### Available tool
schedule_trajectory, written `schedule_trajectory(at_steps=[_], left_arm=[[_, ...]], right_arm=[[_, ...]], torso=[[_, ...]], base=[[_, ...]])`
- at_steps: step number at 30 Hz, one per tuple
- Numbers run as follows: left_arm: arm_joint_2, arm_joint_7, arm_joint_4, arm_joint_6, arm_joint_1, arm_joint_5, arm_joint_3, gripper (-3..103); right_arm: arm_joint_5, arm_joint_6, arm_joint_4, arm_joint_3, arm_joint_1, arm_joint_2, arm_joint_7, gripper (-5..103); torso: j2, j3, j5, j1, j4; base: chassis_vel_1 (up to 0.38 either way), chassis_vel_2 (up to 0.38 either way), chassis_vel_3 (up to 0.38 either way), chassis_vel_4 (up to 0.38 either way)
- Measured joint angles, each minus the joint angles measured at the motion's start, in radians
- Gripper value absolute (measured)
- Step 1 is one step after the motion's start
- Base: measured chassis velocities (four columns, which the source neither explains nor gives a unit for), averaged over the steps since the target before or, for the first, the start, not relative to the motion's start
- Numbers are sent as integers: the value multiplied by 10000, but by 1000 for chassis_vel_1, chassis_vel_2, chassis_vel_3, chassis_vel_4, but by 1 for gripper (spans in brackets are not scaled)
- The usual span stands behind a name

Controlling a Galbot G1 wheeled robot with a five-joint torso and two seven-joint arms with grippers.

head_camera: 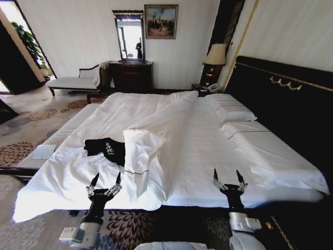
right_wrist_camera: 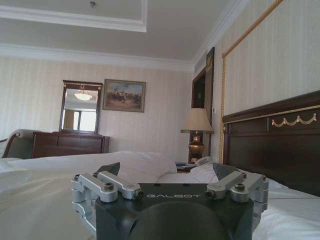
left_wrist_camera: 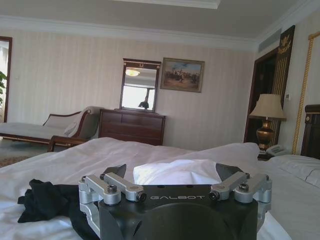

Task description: Fold the clothes on the bed.

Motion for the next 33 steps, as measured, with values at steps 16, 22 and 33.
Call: schedule_trajectory(at_steps=[16, 22, 33], left_arm=[[-79, 142, -31, -12, 72, -180, -68, 100], [-47, 451, -94, 12, 116, -302, -55, 100], [1171, 1383, -315, 879, -333, -1962, -1650, 100]], right_arm=[[-131, 477, -52, 23, -16, 0, -473, 100], [-138, 517, -69, 24, -17, -27, -480, 100], [402, 238, -104, 575, 251, -749, -316, 100]], torso=[[1, -1, -3, -2, 0], [4, -3, -4, -4, 0], [2, -1, -5, 0, -1]], base=[[0, 0, 0, 0], [-14, 11, 11, -19], [-120, 130, 125, -127]])
